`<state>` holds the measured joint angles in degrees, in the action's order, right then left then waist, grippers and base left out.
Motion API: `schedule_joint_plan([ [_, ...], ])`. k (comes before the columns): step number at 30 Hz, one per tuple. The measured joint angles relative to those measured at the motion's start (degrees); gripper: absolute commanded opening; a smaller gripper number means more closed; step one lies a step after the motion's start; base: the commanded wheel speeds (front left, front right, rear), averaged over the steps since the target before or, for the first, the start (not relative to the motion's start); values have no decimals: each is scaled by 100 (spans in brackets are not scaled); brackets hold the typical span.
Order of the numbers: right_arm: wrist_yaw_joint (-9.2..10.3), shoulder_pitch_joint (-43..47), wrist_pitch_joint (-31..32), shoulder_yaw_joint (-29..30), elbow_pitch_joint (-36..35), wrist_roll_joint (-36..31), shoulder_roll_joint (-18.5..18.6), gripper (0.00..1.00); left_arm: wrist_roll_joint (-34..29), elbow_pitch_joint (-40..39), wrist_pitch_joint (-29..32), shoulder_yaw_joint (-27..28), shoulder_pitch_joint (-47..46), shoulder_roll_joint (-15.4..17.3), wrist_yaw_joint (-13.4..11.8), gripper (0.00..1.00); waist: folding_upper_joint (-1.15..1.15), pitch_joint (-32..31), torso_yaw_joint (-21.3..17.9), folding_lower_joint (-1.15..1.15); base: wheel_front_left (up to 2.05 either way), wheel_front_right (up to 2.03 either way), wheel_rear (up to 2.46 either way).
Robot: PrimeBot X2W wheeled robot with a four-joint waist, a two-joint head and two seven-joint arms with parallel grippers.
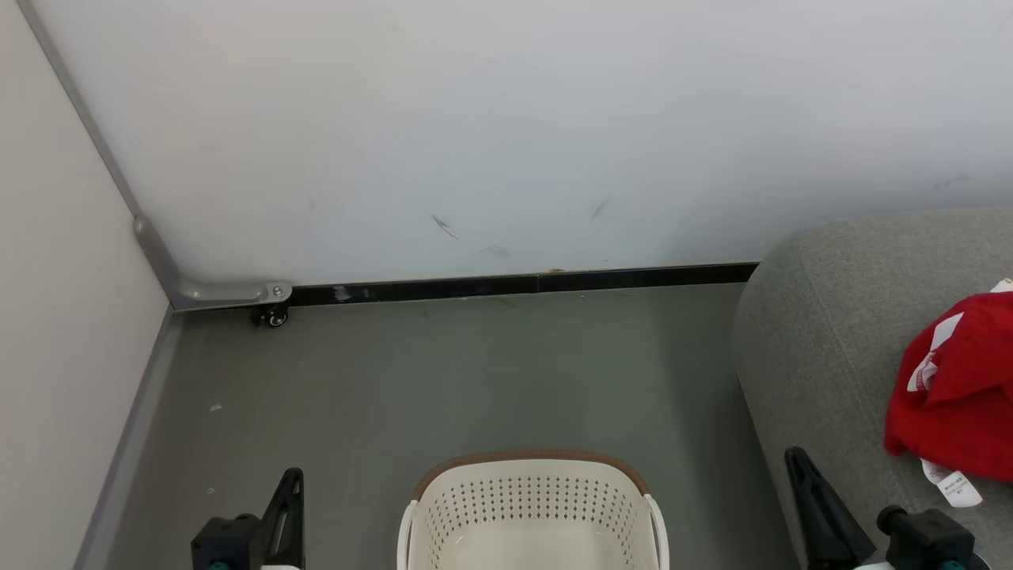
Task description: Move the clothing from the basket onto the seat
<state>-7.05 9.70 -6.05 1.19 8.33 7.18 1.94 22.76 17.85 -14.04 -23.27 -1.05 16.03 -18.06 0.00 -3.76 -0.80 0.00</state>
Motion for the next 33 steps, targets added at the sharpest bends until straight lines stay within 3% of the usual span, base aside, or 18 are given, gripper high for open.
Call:
schedule_joint_plan([
  [8,0,-3,0,-58,-18,476,0,0,489,-21,146,214,7,-75,152,0,0,15,-2,0,0,0,0],
  [20,0,-37,9,-48,-35,1737,0,0,1358,-104,388,514,7,-235,404,0,0,64,11,9,0,0,0],
  [33,0,-186,224,37,30,2925,10,0,2343,-188,661,913,7,-431,758,0,0,81,29,77,0,0,0],
])
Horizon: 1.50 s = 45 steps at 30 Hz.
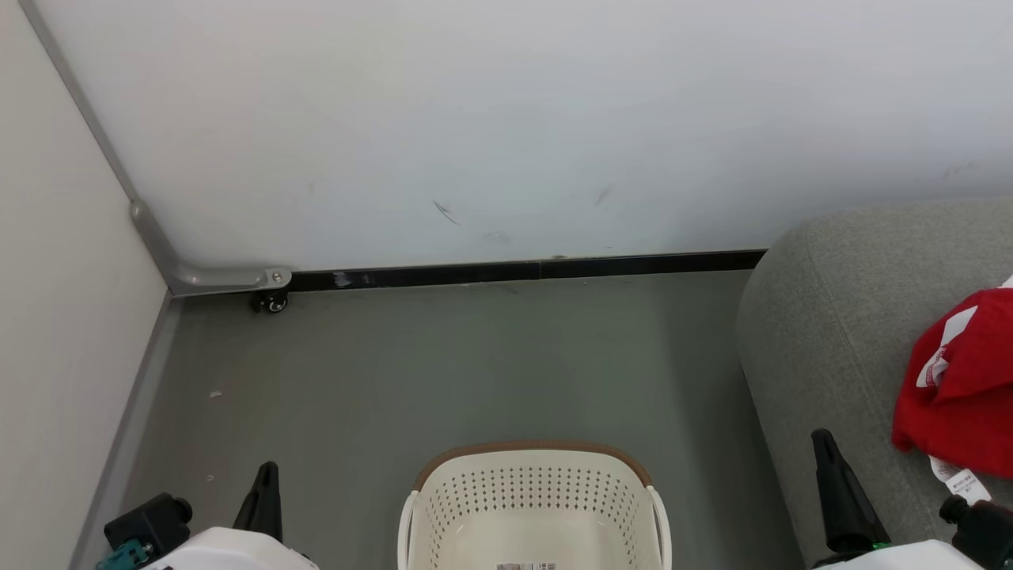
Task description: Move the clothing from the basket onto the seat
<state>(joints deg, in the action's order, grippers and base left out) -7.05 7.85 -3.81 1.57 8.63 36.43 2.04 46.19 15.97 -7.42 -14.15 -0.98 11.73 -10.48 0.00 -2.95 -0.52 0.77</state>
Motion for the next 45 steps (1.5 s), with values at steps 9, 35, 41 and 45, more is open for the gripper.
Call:
schedule_joint_plan([
  [9,0,-119,123,21,69,812,45,0,622,-37,202,247,-1,-133,231,0,0,-5,7,23,0,0,0],
  [35,0,-583,380,120,332,3134,169,0,2434,-57,711,976,-27,-500,865,0,0,166,28,-66,0,0,0],
  [41,0,-616,434,140,424,3657,181,0,2852,-57,844,1147,-60,-570,1053,0,0,204,33,-70,0,0,0],
  [45,0,-766,443,151,445,4008,196,0,3122,-58,931,1255,-76,-651,1161,0,0,226,36,-71,0,0,0],
])
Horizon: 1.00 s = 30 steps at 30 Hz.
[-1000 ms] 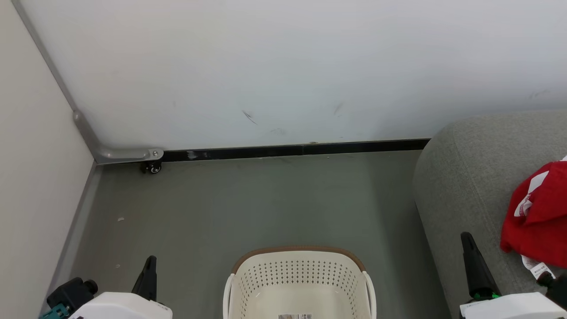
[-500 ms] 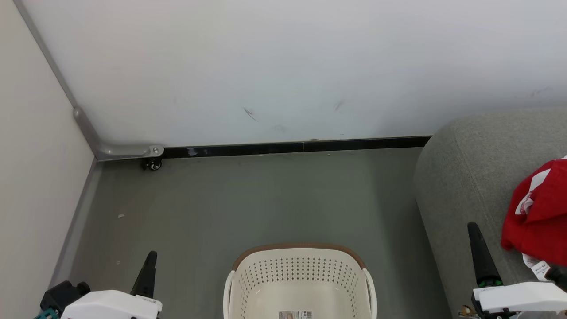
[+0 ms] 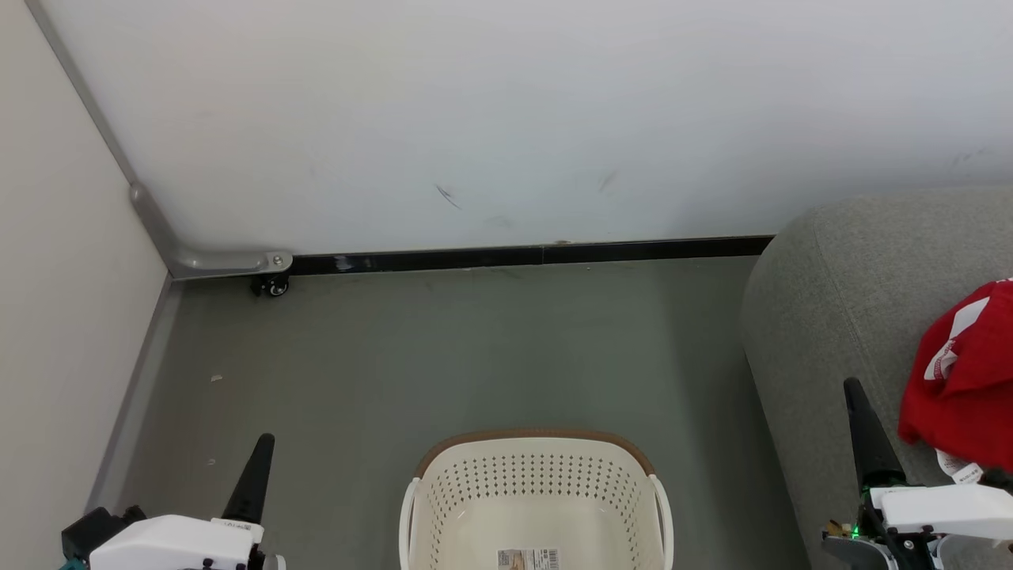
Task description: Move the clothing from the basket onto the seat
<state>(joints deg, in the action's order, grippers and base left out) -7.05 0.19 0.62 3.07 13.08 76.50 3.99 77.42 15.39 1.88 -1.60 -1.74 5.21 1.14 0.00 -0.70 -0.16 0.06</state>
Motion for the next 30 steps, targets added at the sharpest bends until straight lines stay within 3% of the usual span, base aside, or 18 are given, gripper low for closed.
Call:
schedule_joint_plan([
  [20,0,-289,204,46,169,1764,75,0,1377,-2,375,576,-93,-267,501,0,0,85,16,-2,0,0,0],
  [30,0,-291,224,51,186,1846,82,0,1471,1,416,606,-105,-297,545,0,0,86,16,-3,0,0,0],
])
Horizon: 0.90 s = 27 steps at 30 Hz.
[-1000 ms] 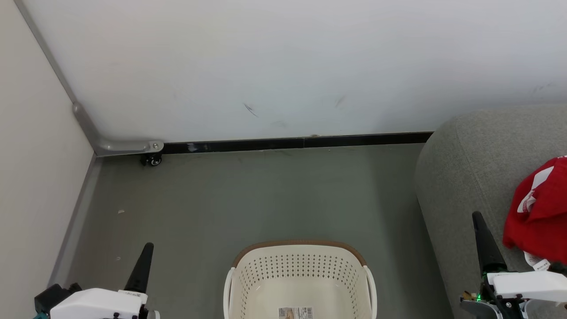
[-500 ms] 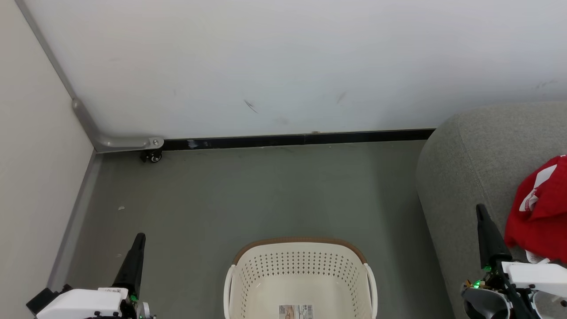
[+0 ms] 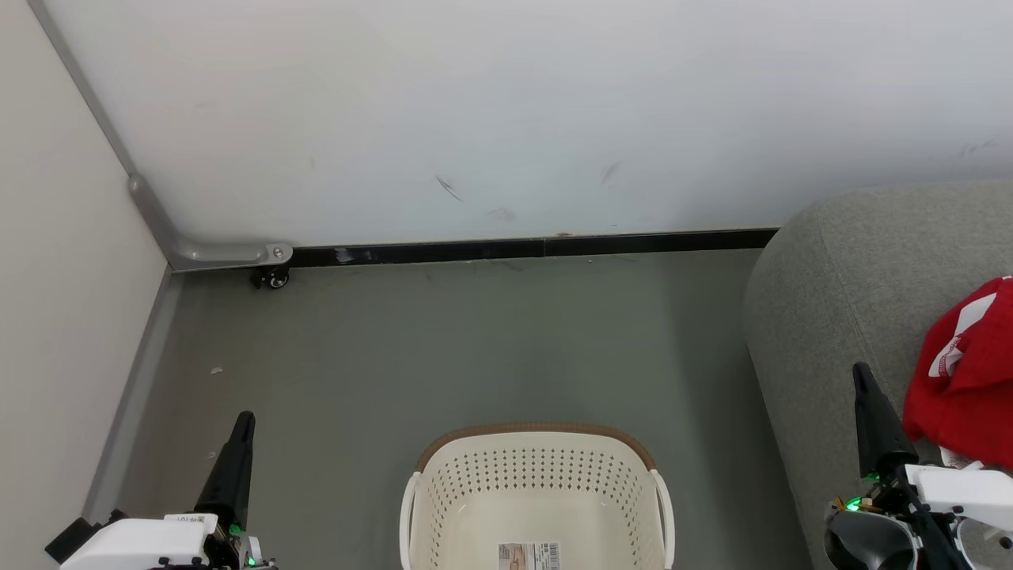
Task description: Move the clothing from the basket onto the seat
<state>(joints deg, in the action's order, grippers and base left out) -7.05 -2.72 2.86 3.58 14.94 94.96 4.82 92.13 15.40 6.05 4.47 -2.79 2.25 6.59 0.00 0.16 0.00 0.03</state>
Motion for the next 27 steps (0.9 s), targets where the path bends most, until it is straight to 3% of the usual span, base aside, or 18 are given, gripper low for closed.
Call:
schedule_joint_plan([
  [27,0,-4,15,15,13,0,0,0,0,32,0,5,-51,-1,5,0,0,0,0,-1,0,0,0],
])
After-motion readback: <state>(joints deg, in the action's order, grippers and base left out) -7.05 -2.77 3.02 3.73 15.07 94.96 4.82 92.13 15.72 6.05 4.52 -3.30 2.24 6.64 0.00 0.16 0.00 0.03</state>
